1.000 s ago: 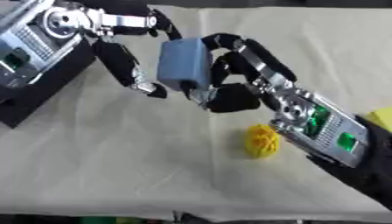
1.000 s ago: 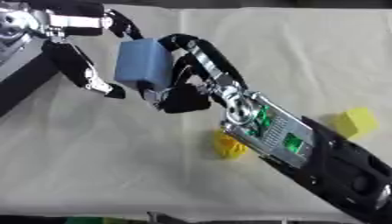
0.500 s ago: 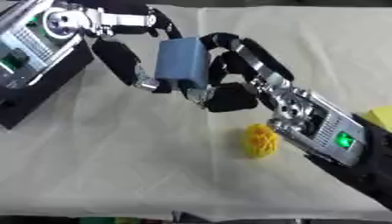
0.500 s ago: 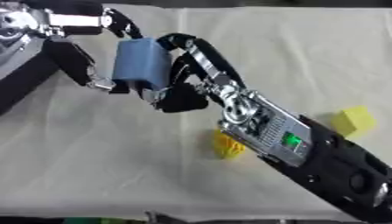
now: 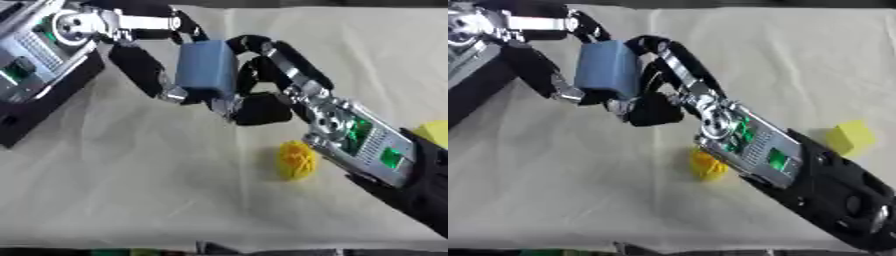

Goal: Pick up the objects with one hand, pass them to the other hand, and then place them into the box on the other side of the table.

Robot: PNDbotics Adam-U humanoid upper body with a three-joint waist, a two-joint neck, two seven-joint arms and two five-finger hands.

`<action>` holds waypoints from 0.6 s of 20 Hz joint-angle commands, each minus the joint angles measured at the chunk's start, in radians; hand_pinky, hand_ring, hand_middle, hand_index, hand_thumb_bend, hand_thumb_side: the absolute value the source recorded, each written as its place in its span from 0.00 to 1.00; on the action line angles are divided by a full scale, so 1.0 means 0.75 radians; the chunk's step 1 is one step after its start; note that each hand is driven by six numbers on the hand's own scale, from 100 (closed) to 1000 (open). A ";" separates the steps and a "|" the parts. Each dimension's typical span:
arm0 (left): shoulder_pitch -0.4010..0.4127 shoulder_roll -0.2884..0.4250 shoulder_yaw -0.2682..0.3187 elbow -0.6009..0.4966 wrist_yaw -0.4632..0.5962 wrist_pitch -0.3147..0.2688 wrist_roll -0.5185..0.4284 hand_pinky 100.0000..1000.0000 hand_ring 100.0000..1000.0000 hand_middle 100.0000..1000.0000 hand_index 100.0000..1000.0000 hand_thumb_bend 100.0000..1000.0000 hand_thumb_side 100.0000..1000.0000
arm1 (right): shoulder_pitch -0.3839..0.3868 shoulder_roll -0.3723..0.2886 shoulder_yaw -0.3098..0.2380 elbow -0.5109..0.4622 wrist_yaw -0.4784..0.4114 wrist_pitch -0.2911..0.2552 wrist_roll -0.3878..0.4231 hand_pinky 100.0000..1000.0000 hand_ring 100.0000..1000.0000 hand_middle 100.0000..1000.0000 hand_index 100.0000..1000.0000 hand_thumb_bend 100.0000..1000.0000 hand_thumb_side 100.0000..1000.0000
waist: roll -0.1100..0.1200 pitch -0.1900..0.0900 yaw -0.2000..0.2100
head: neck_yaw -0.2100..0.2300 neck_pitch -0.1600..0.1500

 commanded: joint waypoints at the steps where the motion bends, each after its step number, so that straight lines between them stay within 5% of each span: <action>1: -0.036 -0.005 0.016 -0.010 0.025 0.021 0.033 0.89 1.00 0.70 0.81 0.22 0.33 | -0.023 -0.008 0.008 -0.021 0.008 0.000 0.005 0.42 0.41 0.38 0.40 0.00 0.00 | 0.003 -0.018 0.001 | -0.001 0.008; 4: -0.037 -0.006 0.019 -0.011 0.051 0.049 0.069 0.86 1.00 0.63 0.74 0.01 0.31 | -0.022 -0.009 0.008 -0.021 0.015 -0.002 0.007 0.43 0.41 0.38 0.41 0.00 0.00 | 0.003 -0.018 0.001 | -0.001 0.008; 8: -0.037 -0.004 0.020 -0.020 0.076 0.095 0.145 0.80 1.00 0.51 0.64 0.00 0.26 | -0.022 -0.010 0.008 -0.021 0.031 -0.004 0.021 0.45 0.43 0.40 0.43 0.00 0.00 | 0.003 -0.018 0.002 | -0.003 0.008; 12: -0.037 -0.005 0.013 -0.024 0.100 0.126 0.201 0.79 1.00 0.50 0.62 0.00 0.26 | -0.020 -0.009 0.006 -0.021 0.053 -0.005 0.042 0.46 0.43 0.41 0.43 0.00 0.00 | 0.004 -0.018 0.003 | -0.002 0.008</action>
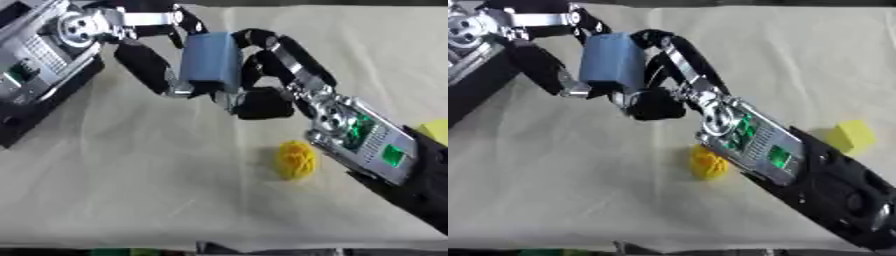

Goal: Pick up the objects with one hand, pass them to the other hand, and then place them into the box on the other side of the table.

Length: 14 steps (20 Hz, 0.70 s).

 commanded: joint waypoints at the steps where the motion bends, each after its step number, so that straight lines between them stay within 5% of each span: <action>1: -0.038 0.004 0.027 -0.020 0.023 0.023 0.050 0.79 1.00 0.50 0.62 0.00 0.26 | -0.014 0.002 0.022 -0.026 0.008 -0.004 0.029 0.46 0.43 0.41 0.43 0.00 0.00 | 0.004 -0.021 0.002 | -0.001 0.008; 4: -0.038 0.004 0.025 -0.023 0.027 0.028 0.054 0.79 1.00 0.50 0.62 0.00 0.26 | -0.014 0.003 0.021 -0.026 0.011 -0.003 0.033 0.46 0.43 0.41 0.43 0.00 0.00 | 0.004 -0.021 0.002 | -0.001 0.008; 5: -0.037 0.005 0.027 -0.022 0.026 0.030 0.056 0.77 0.99 0.36 0.45 0.00 0.16 | -0.015 0.001 0.023 -0.026 0.013 -0.004 0.034 0.55 0.54 0.54 0.58 0.14 0.00 | 0.004 -0.022 0.002 | -0.002 0.008; 9: -0.037 0.007 0.041 0.008 0.006 0.023 0.071 0.76 0.98 0.33 0.41 0.00 0.07 | -0.023 -0.023 0.056 -0.026 0.077 -0.058 0.099 0.64 0.70 0.69 0.73 0.38 0.00 | 0.004 -0.022 -0.002 | -0.002 0.008; 14: -0.035 0.008 0.055 0.042 -0.053 -0.051 0.049 0.76 0.97 0.31 0.39 0.00 0.00 | -0.021 -0.042 0.055 -0.026 0.181 -0.099 0.202 0.70 0.79 0.79 0.85 0.35 0.02 | 0.005 -0.024 -0.007 | -0.001 0.008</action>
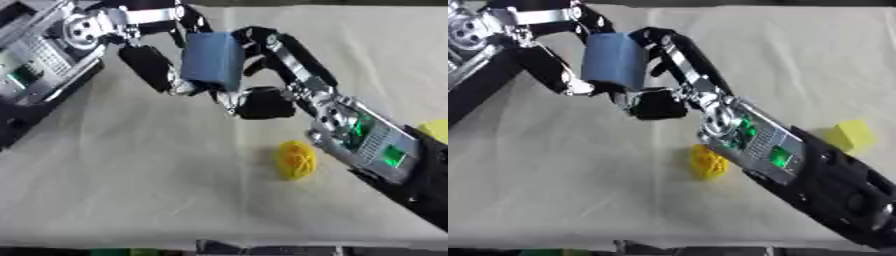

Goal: Pick up the objects with one hand, pass them to the other hand, and then place them into the box on the other side of the table.

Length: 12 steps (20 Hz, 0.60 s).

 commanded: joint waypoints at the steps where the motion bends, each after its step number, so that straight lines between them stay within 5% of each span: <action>1: -0.035 0.012 0.055 0.031 -0.044 -0.042 -0.001 0.76 0.97 0.31 0.39 0.00 0.00 | -0.017 -0.009 0.013 -0.031 0.063 -0.027 0.080 0.71 0.80 0.80 0.86 0.35 0.04 | 0.005 -0.024 -0.003 | 0.000 0.008; 12: -0.013 0.033 0.088 0.123 -0.095 -0.139 -0.046 0.75 0.96 0.29 0.38 0.00 0.00 | 0.015 -0.006 -0.047 -0.031 0.307 0.006 0.214 0.72 0.81 0.82 0.91 0.30 0.10 | 0.007 -0.025 -0.010 | 0.005 0.008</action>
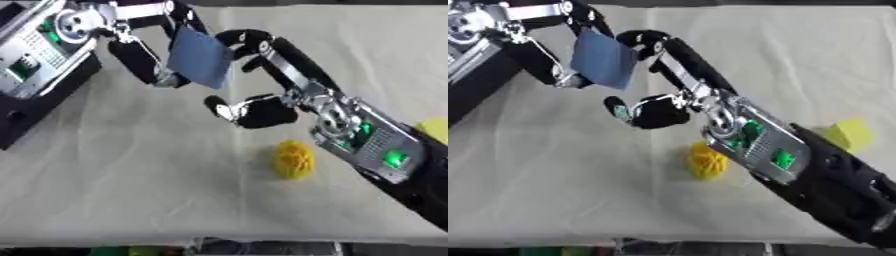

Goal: Pick up the objects with one hand, pass them to the other hand, and then place them into the box on the other side of the table.

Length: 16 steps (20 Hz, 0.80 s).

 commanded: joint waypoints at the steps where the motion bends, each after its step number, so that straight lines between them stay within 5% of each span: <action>1: -0.013 0.049 0.039 0.021 -0.007 -0.024 -0.022 0.75 0.96 0.29 0.38 0.00 0.00 | -0.001 -0.007 -0.012 -0.030 0.074 0.018 0.017 0.72 0.81 0.82 0.91 0.30 0.10 | 0.004 -0.025 0.000 | 0.004 0.008; 11: 0.034 0.148 0.086 0.028 0.013 -0.071 -0.081 0.75 0.95 0.28 0.38 0.00 0.00 | 0.029 -0.009 -0.014 -0.030 0.137 0.076 -0.014 0.71 0.80 0.82 0.91 0.30 0.10 | 0.005 -0.027 0.002 | 0.027 0.008; 16: 0.092 0.250 0.193 0.039 0.015 -0.068 -0.004 0.75 0.97 0.29 0.38 0.00 0.00 | 0.044 -0.029 -0.028 -0.030 0.120 0.042 -0.052 0.70 0.80 0.82 0.90 0.30 0.08 | 0.004 -0.027 0.001 | 0.094 -0.007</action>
